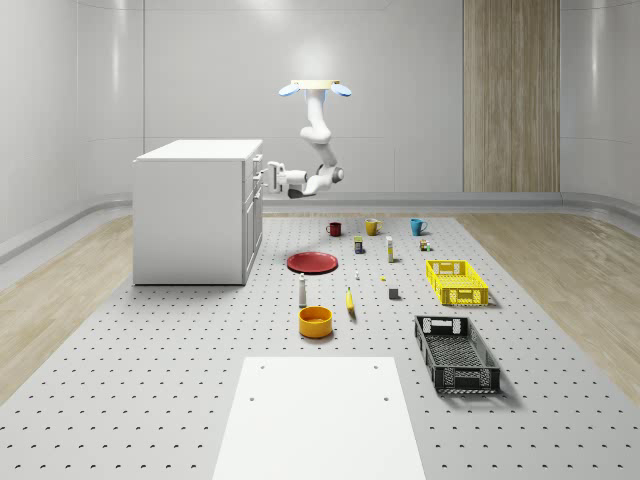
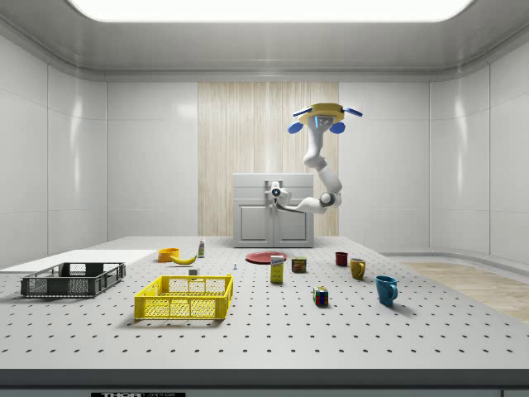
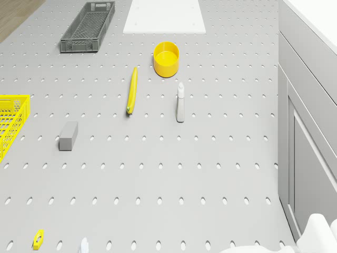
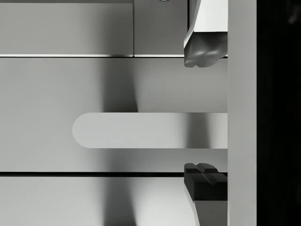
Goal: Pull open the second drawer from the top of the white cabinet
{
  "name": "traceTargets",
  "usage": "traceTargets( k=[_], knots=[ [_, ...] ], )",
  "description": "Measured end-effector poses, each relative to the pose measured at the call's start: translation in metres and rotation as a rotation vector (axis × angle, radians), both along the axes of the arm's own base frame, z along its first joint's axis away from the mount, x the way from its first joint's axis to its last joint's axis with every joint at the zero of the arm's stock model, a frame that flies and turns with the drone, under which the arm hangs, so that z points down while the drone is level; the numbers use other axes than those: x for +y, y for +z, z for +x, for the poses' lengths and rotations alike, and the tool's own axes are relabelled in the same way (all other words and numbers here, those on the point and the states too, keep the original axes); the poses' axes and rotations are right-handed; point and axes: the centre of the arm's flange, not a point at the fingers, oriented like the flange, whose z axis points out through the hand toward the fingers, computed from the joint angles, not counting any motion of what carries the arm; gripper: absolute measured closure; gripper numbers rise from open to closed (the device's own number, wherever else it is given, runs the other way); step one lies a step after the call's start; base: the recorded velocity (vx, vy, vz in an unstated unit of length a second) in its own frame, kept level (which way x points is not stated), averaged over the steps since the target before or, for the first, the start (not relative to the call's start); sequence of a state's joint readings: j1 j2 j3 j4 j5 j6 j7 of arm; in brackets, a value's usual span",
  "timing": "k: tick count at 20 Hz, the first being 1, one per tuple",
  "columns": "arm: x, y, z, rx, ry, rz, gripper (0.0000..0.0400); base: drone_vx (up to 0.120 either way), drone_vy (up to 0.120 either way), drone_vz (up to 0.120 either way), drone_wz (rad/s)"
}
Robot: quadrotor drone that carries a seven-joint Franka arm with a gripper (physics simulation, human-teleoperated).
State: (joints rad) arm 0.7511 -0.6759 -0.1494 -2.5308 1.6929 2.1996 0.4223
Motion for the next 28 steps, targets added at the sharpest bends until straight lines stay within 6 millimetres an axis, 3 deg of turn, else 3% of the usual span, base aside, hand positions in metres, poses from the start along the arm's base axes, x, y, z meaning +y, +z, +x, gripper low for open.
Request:
traceTargets(
  k=[12,14,16,19,23,24,25,28],
  knots=[
    [0.017,-0.001,0.0,0.0,0.0,0.0,0.01,0.0,0.0,0.0,0.0],
    [0.018,-0.002,0.0,0.0,0.0,0.0,0.0179,0.0,0.0,0.0,0.0],
    [0.018,-0.002,0.0,0.0,0.0,0.0,0.0223,0.0,0.0,0.0,0.0],
    [0.019,-0.007,0.001,-0.027,-0.002,0.004,0.0259,0.0,0.0,0.0,0.0],
    [0.019,-0.008,0.001,-0.034,-0.002,0.006,0.0277,0.0,0.0,0.0,0.0],
    [0.019,-0.007,0.001,-0.019,-0.001,0.002,0.027,0.0,0.0,0.0,0.0],
    [0.017,-0.002,0.0,0.019,0.002,-0.01,0.0232,0.0,0.0,0.0,0.0],
    [0.003,0.019,-0.005,0.081,0.007,-0.06,0.0071,0.0,0.0,0.0,0.0]
  ],
)
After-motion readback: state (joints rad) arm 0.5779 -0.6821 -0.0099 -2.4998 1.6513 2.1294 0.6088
